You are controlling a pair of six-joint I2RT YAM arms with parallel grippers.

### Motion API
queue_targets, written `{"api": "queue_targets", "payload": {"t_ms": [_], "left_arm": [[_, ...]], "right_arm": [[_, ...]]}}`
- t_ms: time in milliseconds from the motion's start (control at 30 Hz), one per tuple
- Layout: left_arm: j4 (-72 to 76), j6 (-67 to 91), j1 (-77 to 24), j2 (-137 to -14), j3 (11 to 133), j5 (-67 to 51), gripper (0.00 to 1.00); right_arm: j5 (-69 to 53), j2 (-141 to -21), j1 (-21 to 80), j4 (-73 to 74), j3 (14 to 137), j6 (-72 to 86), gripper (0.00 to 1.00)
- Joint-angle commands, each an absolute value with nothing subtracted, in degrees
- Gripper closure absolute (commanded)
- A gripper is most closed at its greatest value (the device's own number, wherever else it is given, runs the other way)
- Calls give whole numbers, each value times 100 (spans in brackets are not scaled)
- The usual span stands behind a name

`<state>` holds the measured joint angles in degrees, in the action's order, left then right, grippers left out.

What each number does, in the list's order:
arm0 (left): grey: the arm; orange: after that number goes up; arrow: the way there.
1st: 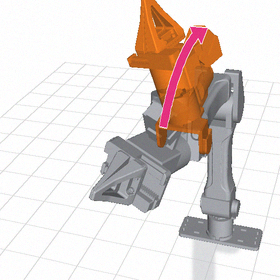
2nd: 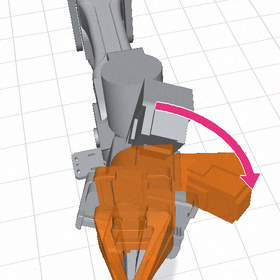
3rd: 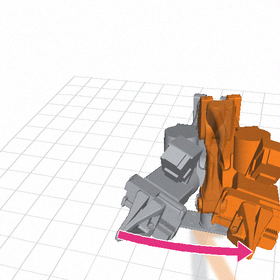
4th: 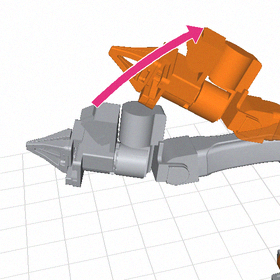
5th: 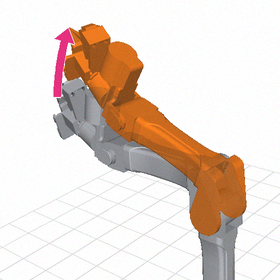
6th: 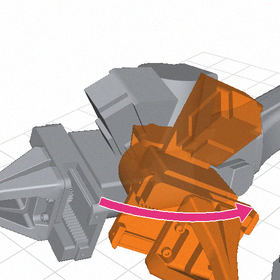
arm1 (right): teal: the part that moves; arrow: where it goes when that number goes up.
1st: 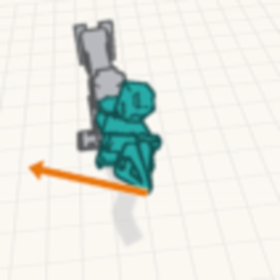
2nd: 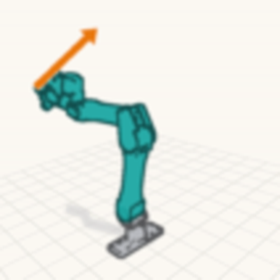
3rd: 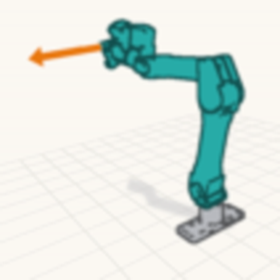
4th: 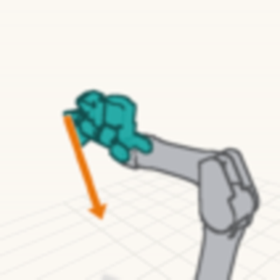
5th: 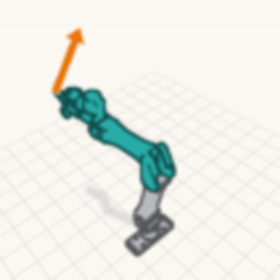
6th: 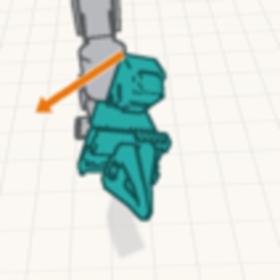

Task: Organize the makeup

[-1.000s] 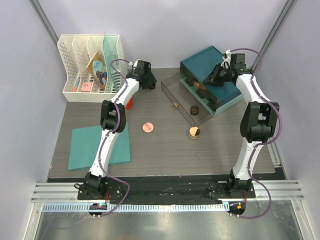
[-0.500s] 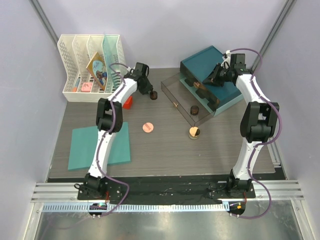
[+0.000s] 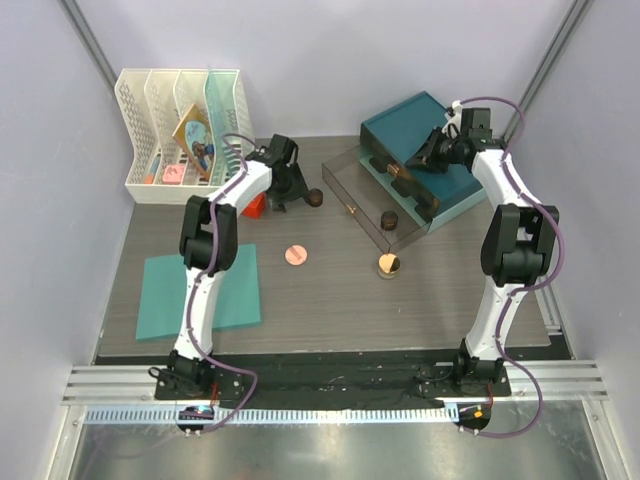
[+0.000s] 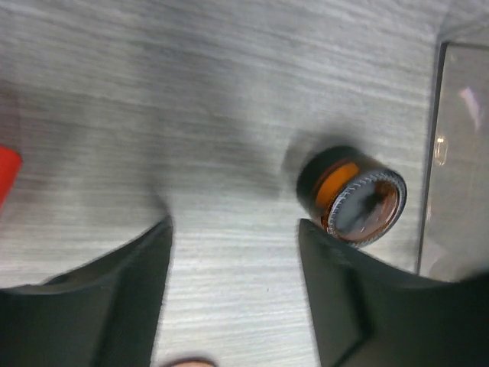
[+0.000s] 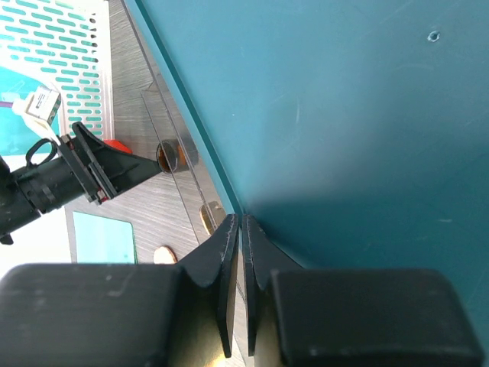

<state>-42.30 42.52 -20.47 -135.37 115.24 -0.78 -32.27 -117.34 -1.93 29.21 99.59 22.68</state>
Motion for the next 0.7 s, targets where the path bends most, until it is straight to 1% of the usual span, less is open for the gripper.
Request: {"api": "queue_targets", "payload": {"t_ms": [0,67,133,200,400,667], "left_arm": [[-4140,4070,-2144,-12938,11356,-53,29],[-4000,4008,-2214,-12806,11277,-35,26],[-3946,3982,-2259,-12710,11268,-44,25],[-3859,3938,-2338,-12674,11285,184,24],[-3849,3938,-2522,-12937,11706,158,22],[-4499,3981,-2742,-13974,13262,334,20]], "right_arm": [[-1793,-12578,-176,4808,9097,1740,86],[-1784,-12551,-176,4799,9062,1740,86],[-1784,-12533,-176,4790,9035,1740,86],[-1775,-12507,-176,4781,8983,1731,86],[-1784,-12472,-167,4746,8877,1731,86],[-1793,-12437,-167,4755,8895,1731,86]]}}
